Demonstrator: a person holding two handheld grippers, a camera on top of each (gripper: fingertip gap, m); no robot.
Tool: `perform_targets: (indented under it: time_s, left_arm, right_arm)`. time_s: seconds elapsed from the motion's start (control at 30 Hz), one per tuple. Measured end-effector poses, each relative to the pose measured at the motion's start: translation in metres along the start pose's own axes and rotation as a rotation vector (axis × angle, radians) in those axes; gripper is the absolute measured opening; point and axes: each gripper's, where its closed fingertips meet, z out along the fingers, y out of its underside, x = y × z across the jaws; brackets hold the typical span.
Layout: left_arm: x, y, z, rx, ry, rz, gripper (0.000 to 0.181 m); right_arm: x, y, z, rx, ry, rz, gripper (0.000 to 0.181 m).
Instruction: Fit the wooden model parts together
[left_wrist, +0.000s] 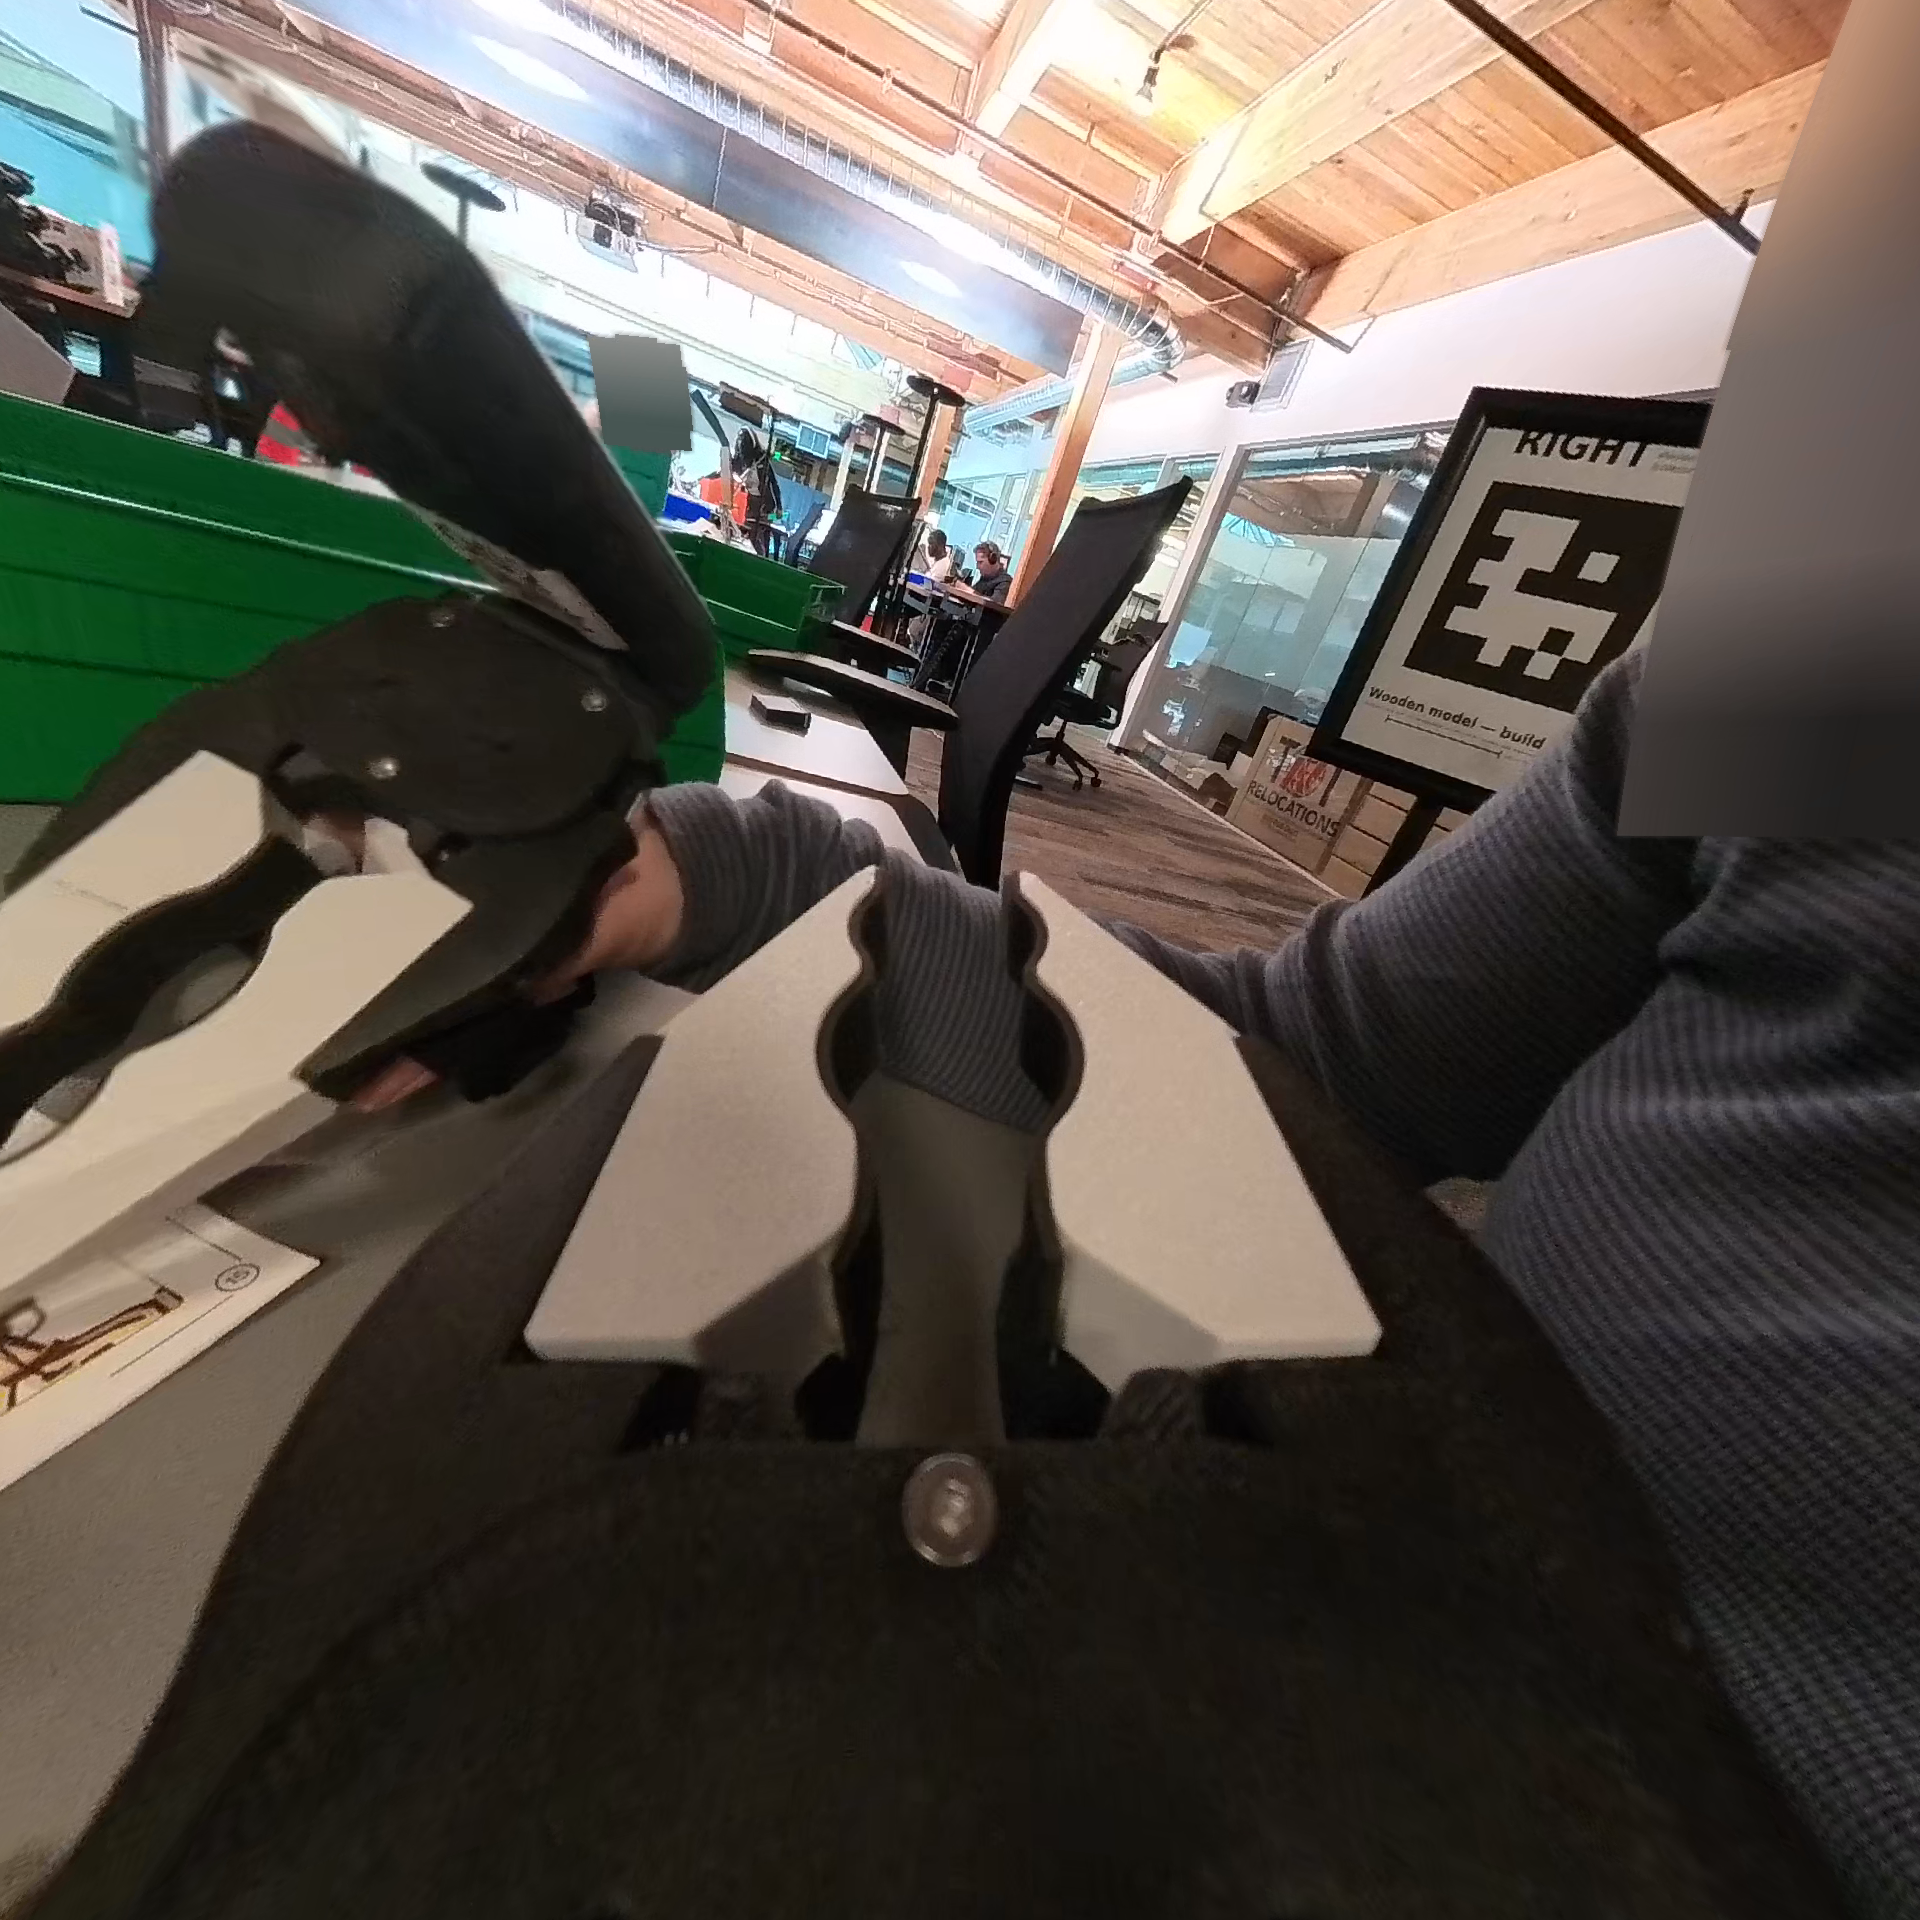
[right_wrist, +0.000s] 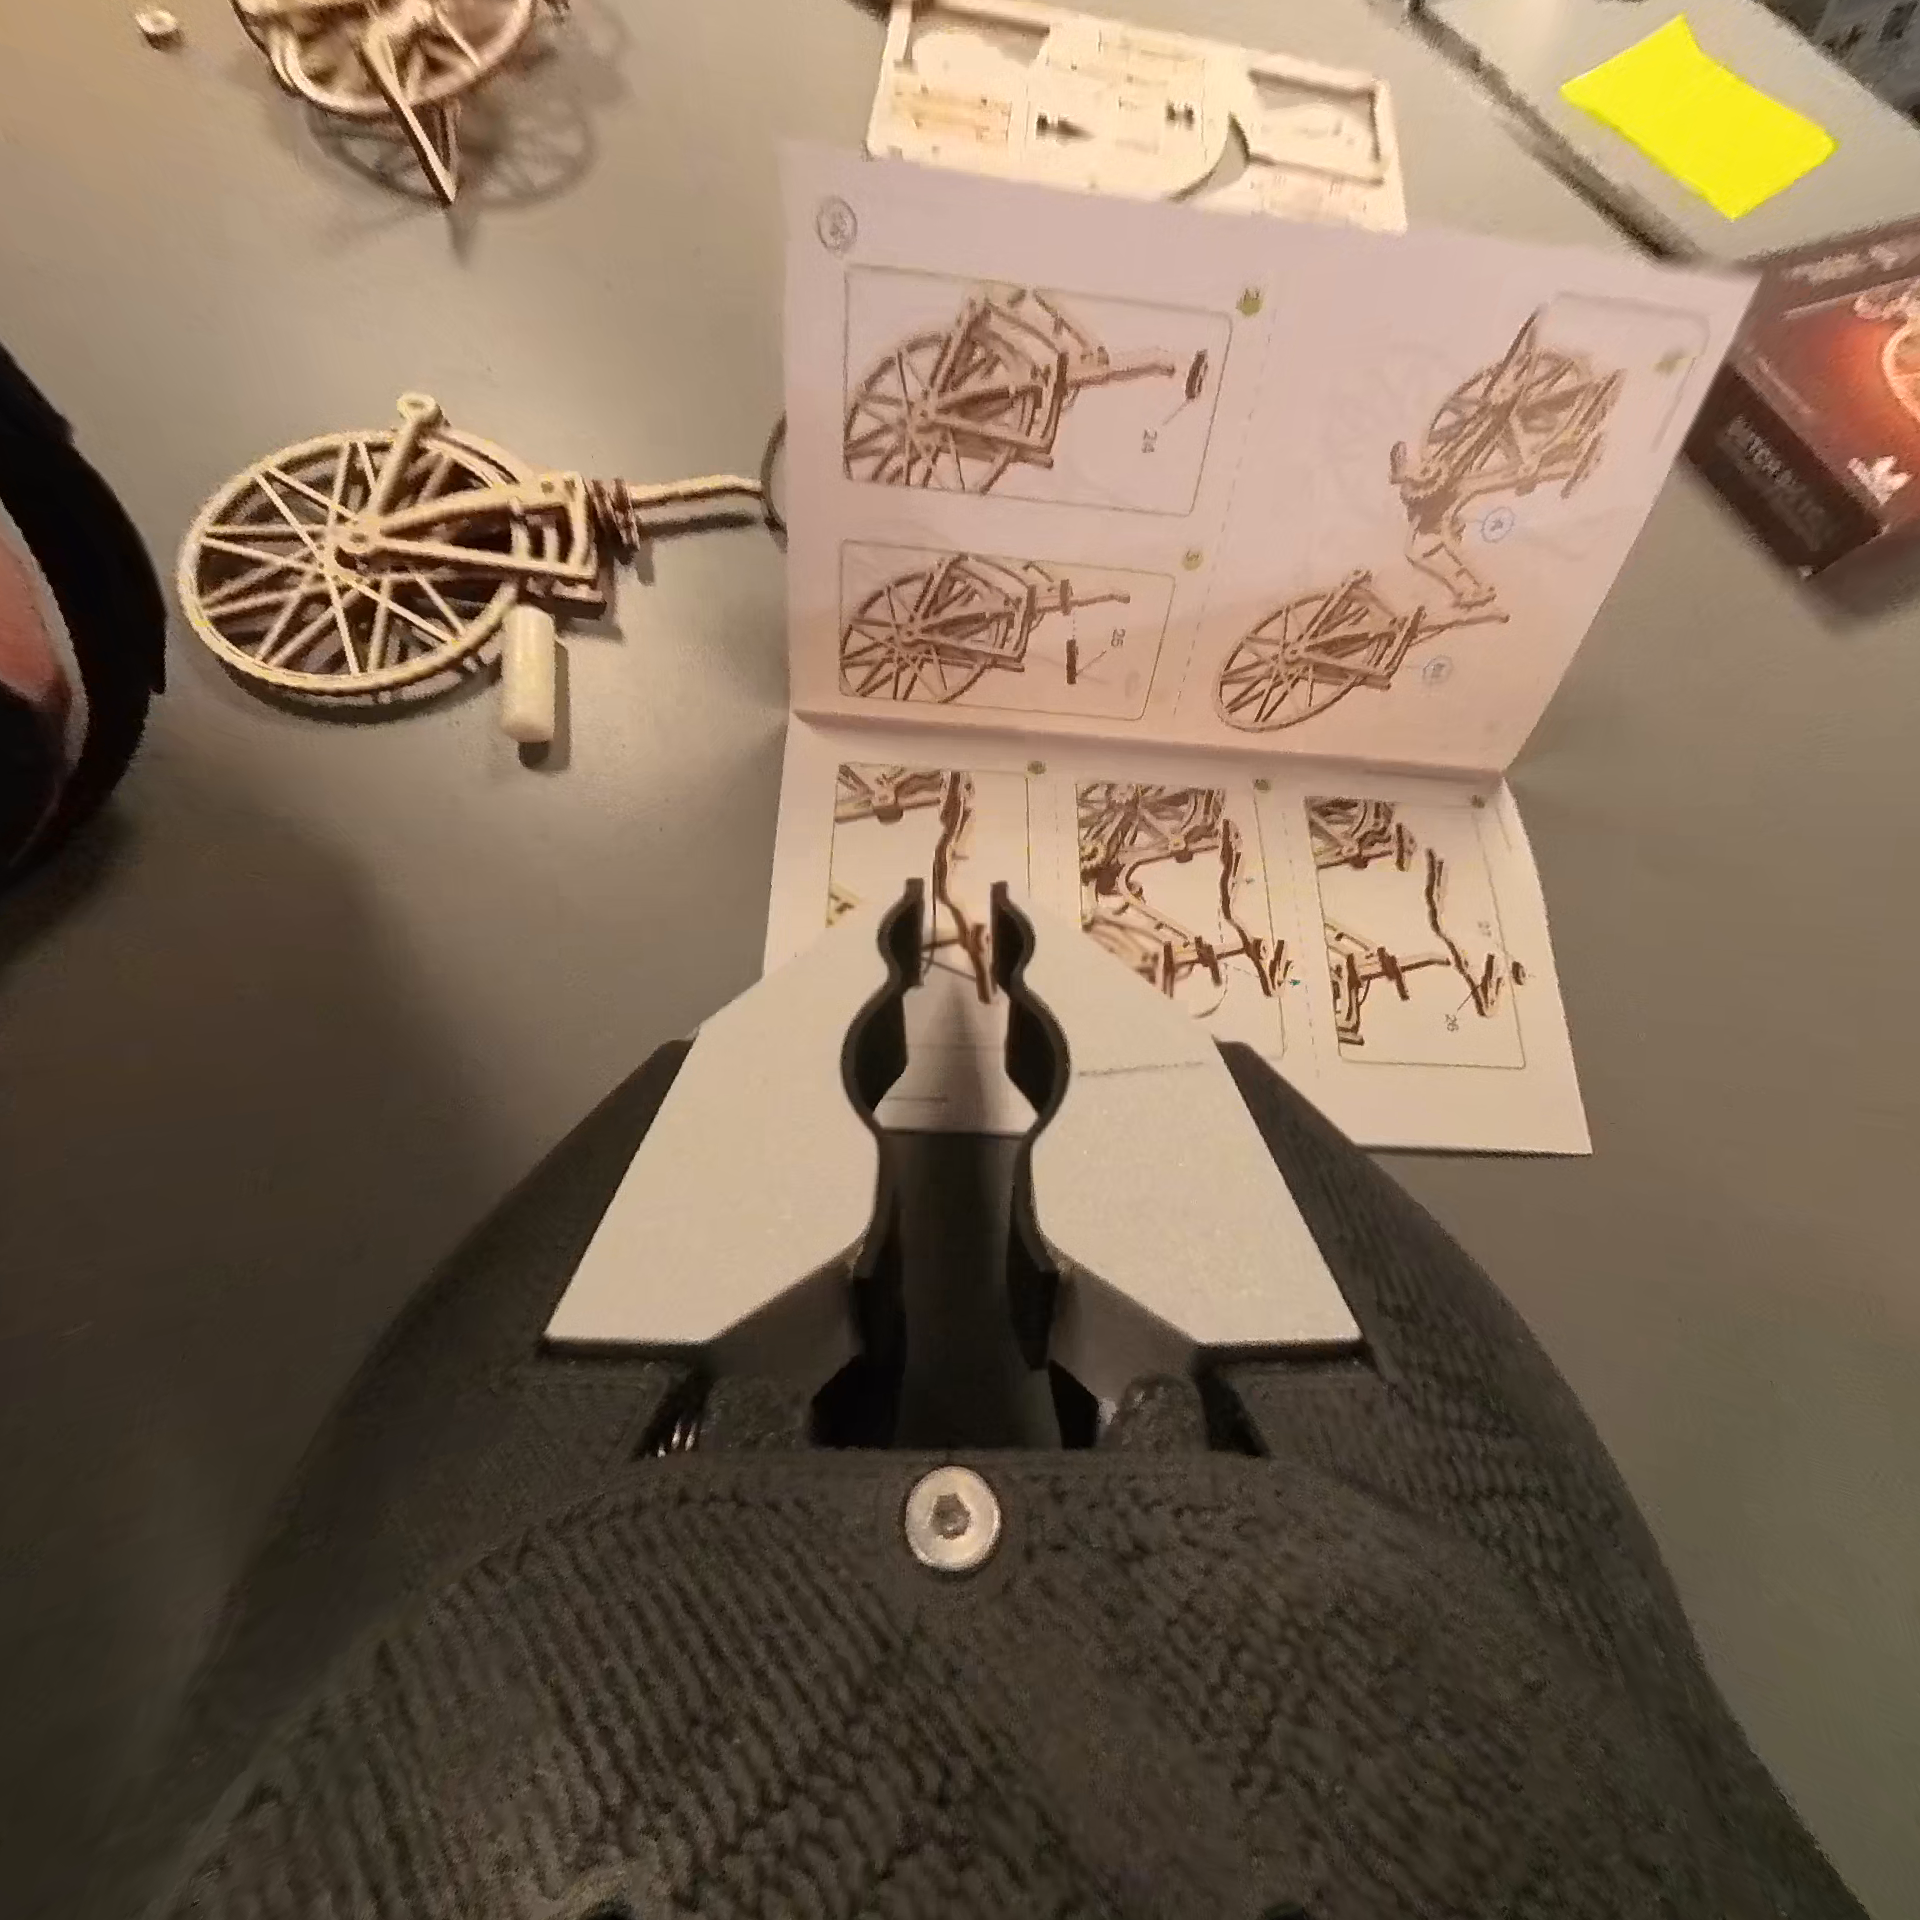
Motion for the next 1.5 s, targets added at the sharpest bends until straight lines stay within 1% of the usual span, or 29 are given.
perform_targets:
  time_s: [0.13,0.23,0.3,0.37,0.47,0.53,0.63,0.7,0.8,0.97,1.07,1.17,1.33,1.43,1.5]
  left_arm:
    - [0.000,0.000,0.000,0.001,0.001,0.004,0.020]
    - [0.001,0.000,0.000,0.002,0.002,0.006,0.020]
    - [0.001,0.000,0.000,0.003,0.004,0.009,0.020]
    - [0.001,-0.001,0.000,0.004,0.005,0.012,0.020]
    - [0.002,0.000,0.000,0.001,0.009,0.013,0.020]
    - [0.002,0.000,0.000,0.001,0.011,0.011,0.020]
    - [0.003,0.000,0.000,0.002,0.020,0.019,0.020]
    - [0.008,-0.002,0.000,0.011,0.041,0.052,0.015]
    - [0.008,0.000,0.003,-0.003,0.018,0.120,0.012]
    - [0.008,0.002,0.005,-0.024,-0.024,0.204,0.013]
    - [0.014,0.008,0.007,-0.050,0.002,0.177,0.010]
    - [0.012,0.008,0.006,-0.052,-0.030,0.216,0.010]
    - [0.012,0.006,0.005,-0.041,-0.023,0.202,0.012]
    - [0.013,0.006,0.004,-0.043,0.000,0.182,0.012]
    - [0.017,0.006,0.003,-0.038,0.022,0.166,0.013]
  right_arm:
    - [0.004,-0.025,-0.011,0.173,0.020,0.000,0.009]
    - [0.018,-0.043,-0.027,0.318,0.101,0.004,0.009]
    - [0.039,-0.053,-0.044,0.415,0.256,-0.021,0.008]
    - [0.061,-0.057,-0.065,0.471,0.460,-0.070,0.002]
    - [0.087,-0.053,-0.092,0.505,0.760,-0.154,0.000]
    - [0.093,-0.050,-0.097,0.497,0.874,-0.218,0.000]
    - [0.093,-0.047,-0.092,0.456,0.905,-0.282,0.000]
    - [0.092,-0.047,-0.093,0.461,0.914,-0.292,0.000]
    - [0.096,-0.044,-0.094,0.457,0.911,-0.266,0.000]
    - [0.101,-0.040,-0.102,0.460,0.954,-0.239,0.000]
    - [0.102,-0.037,-0.105,0.450,0.971,-0.231,0.000]
    - [0.103,-0.036,-0.105,0.438,0.985,-0.235,0.000]
    - [0.106,-0.034,-0.102,0.419,0.976,-0.224,0.000]
    - [0.115,-0.023,-0.094,0.347,0.971,-0.174,0.000]
    - [0.113,-0.024,-0.094,0.352,0.969,-0.185,0.000]
